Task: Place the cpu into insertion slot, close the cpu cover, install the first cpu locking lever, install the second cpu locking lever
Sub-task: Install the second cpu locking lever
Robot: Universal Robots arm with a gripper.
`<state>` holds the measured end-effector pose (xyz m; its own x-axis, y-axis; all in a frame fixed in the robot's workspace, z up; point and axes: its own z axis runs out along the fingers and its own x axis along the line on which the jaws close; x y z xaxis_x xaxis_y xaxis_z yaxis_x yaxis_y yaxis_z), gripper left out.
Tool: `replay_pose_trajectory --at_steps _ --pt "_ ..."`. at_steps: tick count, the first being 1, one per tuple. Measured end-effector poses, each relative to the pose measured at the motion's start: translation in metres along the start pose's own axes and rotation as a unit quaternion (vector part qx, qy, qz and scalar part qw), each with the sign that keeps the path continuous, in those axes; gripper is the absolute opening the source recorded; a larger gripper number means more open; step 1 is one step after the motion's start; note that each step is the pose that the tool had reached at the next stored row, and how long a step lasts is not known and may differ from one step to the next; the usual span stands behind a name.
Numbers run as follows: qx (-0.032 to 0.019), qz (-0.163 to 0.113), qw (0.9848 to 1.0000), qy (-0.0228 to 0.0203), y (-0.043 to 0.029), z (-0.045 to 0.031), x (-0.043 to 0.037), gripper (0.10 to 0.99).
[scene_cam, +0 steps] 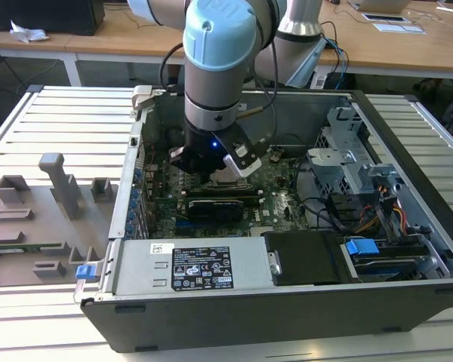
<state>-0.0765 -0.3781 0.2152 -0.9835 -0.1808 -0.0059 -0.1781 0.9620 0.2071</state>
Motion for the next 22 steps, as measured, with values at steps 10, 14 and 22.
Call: replay_pose_trajectory --at_steps 10,14,22 --pt "0.0185 0.001 0.9998 0.0042 0.007 0.0005 -0.0404 0.106" --pt "0.0216 0.001 0.9998 0.0055 0.0062 0.0005 -0.0558 0.106" --pt "0.0737 0.003 0.9972 0.015 0.0193 -0.006 -0.0664 0.106"
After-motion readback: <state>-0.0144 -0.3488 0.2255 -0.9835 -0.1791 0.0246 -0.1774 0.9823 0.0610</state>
